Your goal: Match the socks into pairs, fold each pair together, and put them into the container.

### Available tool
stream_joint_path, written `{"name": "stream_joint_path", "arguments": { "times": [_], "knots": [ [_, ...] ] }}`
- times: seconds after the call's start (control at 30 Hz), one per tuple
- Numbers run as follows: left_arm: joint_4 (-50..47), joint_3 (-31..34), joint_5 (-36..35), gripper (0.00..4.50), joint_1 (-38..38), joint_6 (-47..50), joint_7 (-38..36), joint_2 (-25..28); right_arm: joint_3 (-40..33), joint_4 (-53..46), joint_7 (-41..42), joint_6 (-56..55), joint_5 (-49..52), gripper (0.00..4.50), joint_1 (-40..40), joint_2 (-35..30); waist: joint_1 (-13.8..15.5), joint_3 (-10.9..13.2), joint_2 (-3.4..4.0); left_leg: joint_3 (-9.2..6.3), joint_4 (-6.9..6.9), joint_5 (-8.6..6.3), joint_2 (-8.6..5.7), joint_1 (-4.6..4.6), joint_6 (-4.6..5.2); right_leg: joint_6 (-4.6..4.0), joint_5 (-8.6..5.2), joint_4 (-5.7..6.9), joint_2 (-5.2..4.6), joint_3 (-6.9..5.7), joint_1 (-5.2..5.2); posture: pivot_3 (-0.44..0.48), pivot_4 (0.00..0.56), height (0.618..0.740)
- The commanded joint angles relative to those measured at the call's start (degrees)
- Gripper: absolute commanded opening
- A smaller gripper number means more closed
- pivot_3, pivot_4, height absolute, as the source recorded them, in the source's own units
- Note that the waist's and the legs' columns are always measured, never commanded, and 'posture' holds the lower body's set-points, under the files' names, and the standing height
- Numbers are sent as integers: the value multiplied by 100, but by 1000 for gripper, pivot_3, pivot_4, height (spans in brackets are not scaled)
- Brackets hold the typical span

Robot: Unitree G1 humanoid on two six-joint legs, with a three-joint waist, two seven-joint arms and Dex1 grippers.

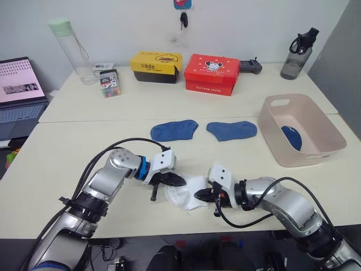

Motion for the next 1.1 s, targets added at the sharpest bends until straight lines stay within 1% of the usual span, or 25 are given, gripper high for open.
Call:
{"name": "stream_joint_path", "arguments": {
  "times": [0.03, 0.13, 0.27, 0.33, 0.43, 0.57, 0.63, 0.77, 0.87, 1.0, 1.07, 1.1],
  "knots": [
    [61, 146, 72, 0, 121, -89, 143, 55, 48, -414, 252, -37, -8, 8, 145, -308, 3, -1, 0, -1, 2, 0, 0, 0, 0, 0, 0, 0, -1, -1, 2, 0, 150, 726],
    [-98, 289, -96, 0, 169, -174, 112, 52, -167, -639, 241, -89, 62, 8, 270, -376, -2, -1, -1, -2, 1, 0, 1, 1, 0, 0, 0, -1, 0, -2, 3, 0, 150, 726],
    [-652, 588, -753, 0, 8, 427, 28, -93, -953, -828, 25, 32, 401, 8, 515, -274, -1, 1, -4, -4, 2, 0, 2, -2, 0, 0, 0, 1, 0, -4, 3, 0, 150, 726],
    [-835, 569, -863, 0, -35, 600, -34, -83, -1155, -899, -74, -24, 442, 8, 583, -220, -1, 1, -4, -4, 6, 0, 0, -5, 0, 1, 0, 0, -1, -4, 3, 0, 150, 726],
    [-1041, 322, -927, 0, -27, 845, -267, -46, -1290, -986, -513, -68, 171, 8, 598, -134, -2, 0, -3, -4, 3, 0, 1, -4, 0, 1, 0, 1, 0, -5, 3, 0, 150, 726],
    [-647, -104, -340, 0, 83, 248, -297, -66, -1269, -921, -519, 48, 240, 8, 555, -96, -8, 0, -3, -1, 1, 0, 1, -2, 0, 1, 0, 0, 0, -3, 3, 0, 150, 726],
    [-332, -212, -89, 0, 101, -29, -252, -31, -1264, -818, -602, 547, 378, 8, 433, -35, -14, 0, -3, -1, 1, 0, 2, -1, 0, 1, 0, 1, 1, -3, 3, 0, 150, 726],
    [-190, -100, -76, 0, 220, -199, -359, 141, -1566, -758, -614, 845, 722, 8, 395, 154, -8, 1, -3, -4, 1, 0, 2, -2, 0, 0, 0, 0, 1, -4, 3, 0, 150, 726],
    [-260, -29, -110, 0, 358, -223, -414, 344, -1926, -710, -593, 1264, 1161, 615, 414, 256, -21, 0, -3, -3, -1, 0, 3, -1, 0, 0, 0, 0, 1, -2, 3, 0, 150, 726],
    [-432, 57, -165, 0, 573, -134, -380, 428, -2317, -550, -711, 2101, 1779, 2059, 288, 483, -19, -1, 0, -4, -2, 0, 3, 1, 0, 0, 0, 1, 1, -2, 4, 0, 150, 726],
    [-480, 92, -154, 0, 663, -132, -352, 447, -2349, -499, -748, 2435, 1944, 2769, 209, 503, -20, -2, 0, -3, -2, 0, 3, 2, 0, 0, 0, 1, 1, 0, 5, 0, 150, 726],
    [-481, 95, -130, 0, 691, -143, -332, 448, -2315, -460, -795, 2545, 1972, 3193, 167, 522, -18, -2, 0, -3, -2, 0, 3, 2, 0, 0, 0, 1, 1, 0, 5, 0, 150, 726]
  ]
}}
